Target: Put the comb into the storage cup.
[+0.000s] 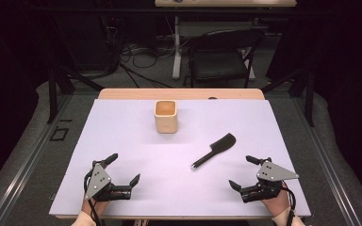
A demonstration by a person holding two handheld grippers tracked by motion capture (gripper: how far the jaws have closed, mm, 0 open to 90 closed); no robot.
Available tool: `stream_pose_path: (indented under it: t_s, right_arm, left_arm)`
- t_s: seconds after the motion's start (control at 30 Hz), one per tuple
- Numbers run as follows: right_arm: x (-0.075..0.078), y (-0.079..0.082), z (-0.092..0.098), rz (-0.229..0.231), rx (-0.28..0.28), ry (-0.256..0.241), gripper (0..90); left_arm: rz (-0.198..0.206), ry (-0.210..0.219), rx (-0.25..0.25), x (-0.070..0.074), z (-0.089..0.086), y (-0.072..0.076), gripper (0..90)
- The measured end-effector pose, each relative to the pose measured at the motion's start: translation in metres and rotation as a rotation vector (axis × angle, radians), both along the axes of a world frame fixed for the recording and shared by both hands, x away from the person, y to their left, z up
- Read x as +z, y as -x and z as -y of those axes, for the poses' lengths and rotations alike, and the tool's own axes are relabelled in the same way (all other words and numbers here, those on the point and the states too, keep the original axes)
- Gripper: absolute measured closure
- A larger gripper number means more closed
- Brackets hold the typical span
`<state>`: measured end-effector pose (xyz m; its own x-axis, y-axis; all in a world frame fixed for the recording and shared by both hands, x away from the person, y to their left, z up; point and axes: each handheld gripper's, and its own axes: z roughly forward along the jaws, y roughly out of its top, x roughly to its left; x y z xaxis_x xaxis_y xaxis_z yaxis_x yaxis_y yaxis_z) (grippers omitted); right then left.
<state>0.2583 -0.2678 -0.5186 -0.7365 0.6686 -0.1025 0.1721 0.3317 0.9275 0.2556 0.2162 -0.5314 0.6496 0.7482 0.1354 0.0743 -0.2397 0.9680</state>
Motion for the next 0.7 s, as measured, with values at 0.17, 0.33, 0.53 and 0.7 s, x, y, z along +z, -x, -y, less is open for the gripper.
stream_pose_path:
  t_s: [0.17,0.33,0.53,0.7]
  right_arm:
    - [0.000,0.000,-0.001,-0.004,0.001,0.004,0.0]
    - [-0.001,-0.002,-0.003,-0.014,0.004,0.007,0.0]
    - [-0.001,-0.004,-0.007,-0.017,0.009,0.018,0.0]
    - [0.000,-0.008,-0.011,-0.024,0.019,0.024,0.0]
  left_arm:
    - [0.000,-0.003,-0.003,0.000,0.000,0.000,0.1]
    - [-0.003,-0.004,-0.005,0.000,0.000,-0.001,0.1]
    - [-0.004,-0.013,-0.005,-0.001,0.001,-0.001,0.2]
    - [-0.006,-0.003,0.002,-0.001,0.000,-0.001,0.1]
